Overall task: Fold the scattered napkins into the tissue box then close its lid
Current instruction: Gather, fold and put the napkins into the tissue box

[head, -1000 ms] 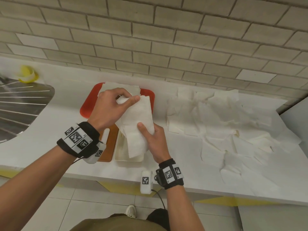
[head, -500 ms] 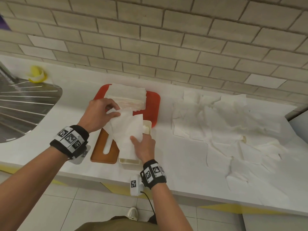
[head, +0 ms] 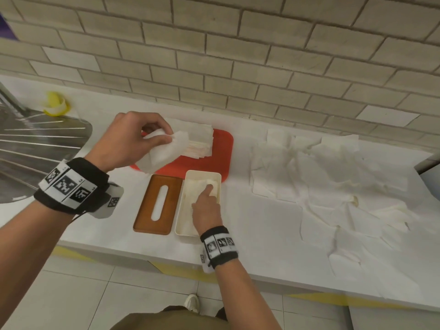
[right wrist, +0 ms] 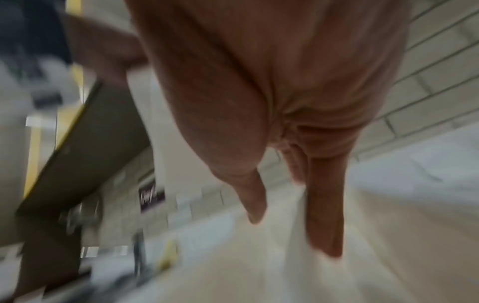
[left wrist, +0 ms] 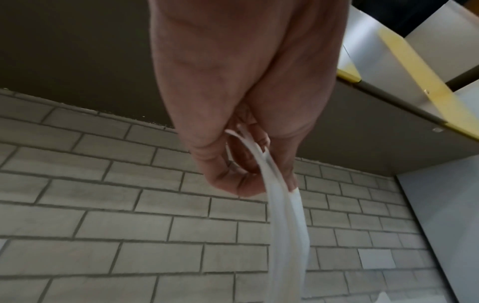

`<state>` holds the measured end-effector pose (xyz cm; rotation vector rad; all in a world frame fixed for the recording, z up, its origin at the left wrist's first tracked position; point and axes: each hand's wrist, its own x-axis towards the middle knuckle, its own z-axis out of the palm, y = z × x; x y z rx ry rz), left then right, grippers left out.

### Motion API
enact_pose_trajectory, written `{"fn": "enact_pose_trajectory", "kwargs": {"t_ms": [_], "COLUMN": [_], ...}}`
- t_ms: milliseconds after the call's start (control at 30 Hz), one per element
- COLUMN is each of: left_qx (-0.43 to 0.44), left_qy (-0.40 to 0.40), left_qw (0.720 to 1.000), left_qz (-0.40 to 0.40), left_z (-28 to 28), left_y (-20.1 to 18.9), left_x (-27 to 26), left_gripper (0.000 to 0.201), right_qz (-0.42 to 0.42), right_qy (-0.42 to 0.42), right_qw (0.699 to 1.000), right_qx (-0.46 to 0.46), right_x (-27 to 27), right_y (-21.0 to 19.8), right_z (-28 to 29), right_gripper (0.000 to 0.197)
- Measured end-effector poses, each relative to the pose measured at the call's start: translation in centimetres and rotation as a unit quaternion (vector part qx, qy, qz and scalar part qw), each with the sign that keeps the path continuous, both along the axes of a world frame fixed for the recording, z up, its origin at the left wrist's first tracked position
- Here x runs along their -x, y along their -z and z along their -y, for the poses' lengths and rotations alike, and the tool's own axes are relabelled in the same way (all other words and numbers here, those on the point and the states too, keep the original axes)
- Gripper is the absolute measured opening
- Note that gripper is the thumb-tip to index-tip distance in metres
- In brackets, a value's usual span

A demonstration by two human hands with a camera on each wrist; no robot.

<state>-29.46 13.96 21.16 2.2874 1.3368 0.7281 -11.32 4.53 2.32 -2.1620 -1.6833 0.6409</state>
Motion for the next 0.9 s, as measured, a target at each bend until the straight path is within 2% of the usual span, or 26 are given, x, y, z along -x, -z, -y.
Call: {"fn": "enact_pose_trajectory", "kwargs": {"t_ms": [33,67,100,167,200,233,300,367,467,533,567,667,733,833,900], "left_qx": [0.007,0.019,0.031,0.049,0.055,0.066,0.112,0.161,0.182,0.171,0.170,0.173,0.161,0.085,0.058], "left_qy": [0.008,0.017,0.028,0.058,0.071,0.081,0.094,0.112,0.121,0.104,0.095,0.087,0.104,0.140,0.154], "left_qw": [1.000,1.000,0.999,0.996,0.995,0.992,0.982,0.969,0.962,0.969,0.971,0.976,0.980,0.986,0.986], "left_qz": [0.005,0.015,0.027,0.042,0.053,0.070,0.115,0.150,0.165,0.146,0.136,0.097,0.059,-0.019,-0.042], "left_z": [0.2,0.4,0.5,0.7,0.8,0.8,0.9,0.9,0.7,0.6,0.6,0.5,0.6,0.7,0.2], "left_y": [-0.3,-0.4,-0.5,-0.4,-0.3,-0.3,-0.5,-0.8,-1.0,-1.1,-1.2,-1.0,-1.1,-1.5,-1.5], "left_x": [0.0,-0.1,-0.2,-0.8,-1.2,-1.6,-1.9,-1.4,-0.6,-0.4,-0.5,-1.3,-2.2,-3.1,-3.3], "left_gripper": [0.009,0.008,0.006,0.007,0.008,0.010,0.019,0.031,0.025,0.011,0.010,0.046,0.059,0.042,0.033], "right_qz": [-0.042,-0.124,-0.225,-0.394,-0.447,-0.474,-0.476,-0.474,-0.478,-0.473,-0.469,-0.434,-0.404,-0.358,-0.356], "right_qy": [0.005,0.012,0.004,-0.026,-0.018,-0.006,0.021,0.049,0.082,0.074,0.060,0.030,0.028,0.037,0.067], "right_qw": [0.998,0.988,0.964,0.891,0.861,0.843,0.834,0.827,0.806,0.803,0.805,0.828,0.841,0.851,0.850], "right_qx": [-0.043,-0.093,-0.143,-0.223,-0.240,-0.253,-0.279,-0.299,-0.338,-0.354,-0.357,-0.354,-0.359,-0.381,-0.382], "right_x": [-0.5,-1.1,-1.5,-2.0,-2.2,-2.4,-2.7,-3.2,-4.4,-5.1,-5.0,-3.7,-2.6,-1.7,-1.5], "right_y": [-1.3,-3.0,-5.0,-8.1,-9.0,-9.4,-9.7,-9.4,-9.4,-9.8,-10.1,-11.0,-11.3,-11.0,-10.6], "right_z": [0.0,0.2,0.4,0.3,0.1,-0.2,-0.5,-0.4,0.5,1.1,1.3,1.1,0.7,0.0,-0.4], "right_gripper": [0.065,0.064,0.063,0.054,0.043,0.032,0.019,0.015,0.013,0.015,0.015,0.011,0.010,0.013,0.026]}}
